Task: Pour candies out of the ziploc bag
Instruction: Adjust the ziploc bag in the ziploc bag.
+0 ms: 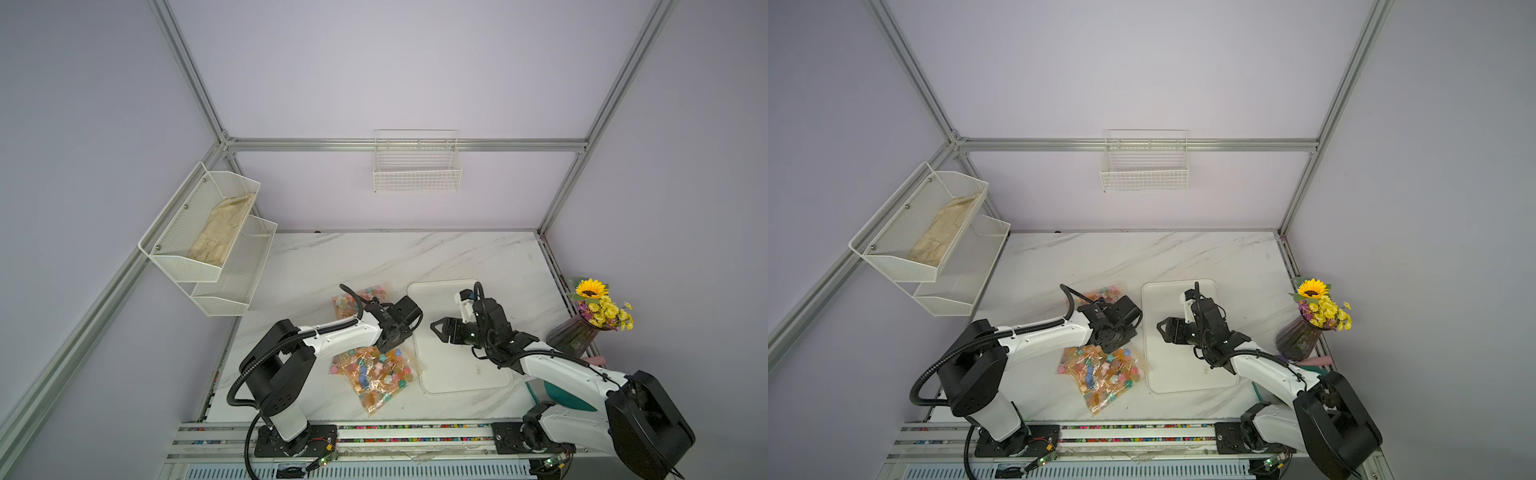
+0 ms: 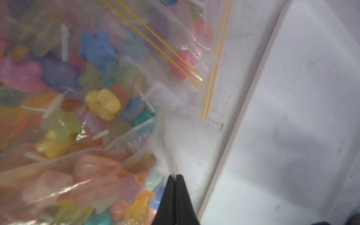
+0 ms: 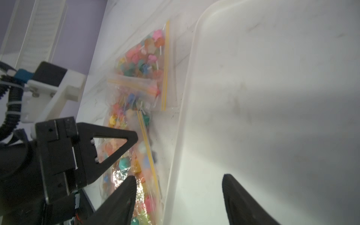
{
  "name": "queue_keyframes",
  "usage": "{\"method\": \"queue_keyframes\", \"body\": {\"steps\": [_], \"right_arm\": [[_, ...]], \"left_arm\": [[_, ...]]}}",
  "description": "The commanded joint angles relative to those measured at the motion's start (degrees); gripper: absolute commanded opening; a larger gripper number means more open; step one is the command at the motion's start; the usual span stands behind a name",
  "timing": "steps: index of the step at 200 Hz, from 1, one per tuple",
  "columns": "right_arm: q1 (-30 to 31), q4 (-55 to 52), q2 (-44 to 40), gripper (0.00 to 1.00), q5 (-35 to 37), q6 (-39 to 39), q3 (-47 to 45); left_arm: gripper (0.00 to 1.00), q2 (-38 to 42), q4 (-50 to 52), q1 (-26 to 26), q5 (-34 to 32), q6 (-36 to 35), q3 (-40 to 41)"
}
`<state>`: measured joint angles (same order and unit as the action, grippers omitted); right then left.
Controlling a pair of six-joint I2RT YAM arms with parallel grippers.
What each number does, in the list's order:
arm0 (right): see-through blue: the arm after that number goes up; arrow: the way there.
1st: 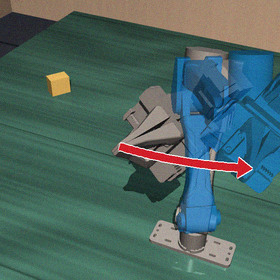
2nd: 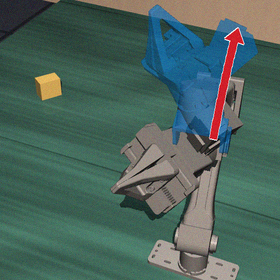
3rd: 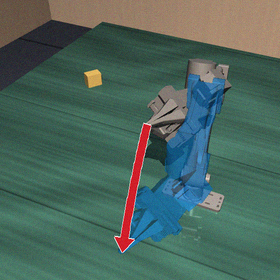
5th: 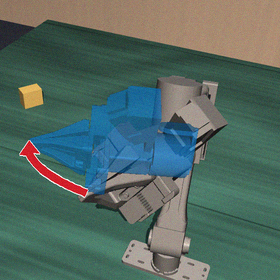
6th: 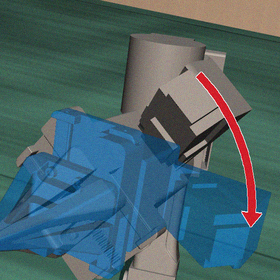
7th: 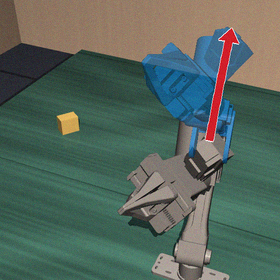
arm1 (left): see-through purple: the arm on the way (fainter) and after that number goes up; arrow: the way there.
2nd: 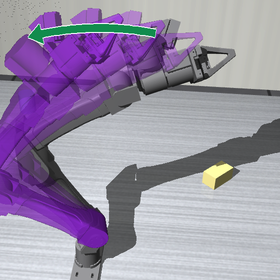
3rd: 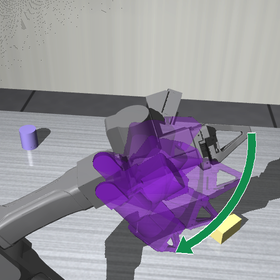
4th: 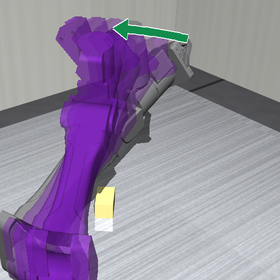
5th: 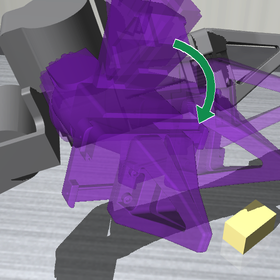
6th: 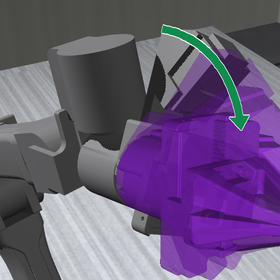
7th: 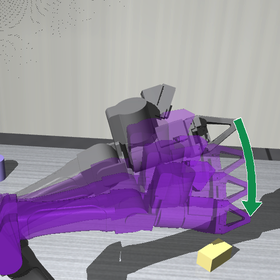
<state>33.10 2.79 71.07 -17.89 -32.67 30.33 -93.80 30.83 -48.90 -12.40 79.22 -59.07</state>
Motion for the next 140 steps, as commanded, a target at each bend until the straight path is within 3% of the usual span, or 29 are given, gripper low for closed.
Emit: {"method": "queue_keyframes", "body": {"steps": [1,51,82,140], "right_arm": [[3.5,4.0,0.3,0.7,-2.4,2.8,2.2],[9.1,6.6,6.6,0.54,-0.6,5.4,5.2],[10.9,7.3,11.2,0.51,0.9,5.0,7.6],[11.3,7.5,12.3,0.43,5.0,2.6,9.6]], "left_arm": [[0.0,3.2,-11.4,0.2,-0.3,-2.5,4.1],[0.0,7.6,-18.7,1.2,-0.8,-3.2,10.7],[0.0,11.8,-22.6,2.6,-1.2,-4.2,14.7],[0.0,17.9,-22.3,4.2,-0.8,-5.0,18.3]]}}
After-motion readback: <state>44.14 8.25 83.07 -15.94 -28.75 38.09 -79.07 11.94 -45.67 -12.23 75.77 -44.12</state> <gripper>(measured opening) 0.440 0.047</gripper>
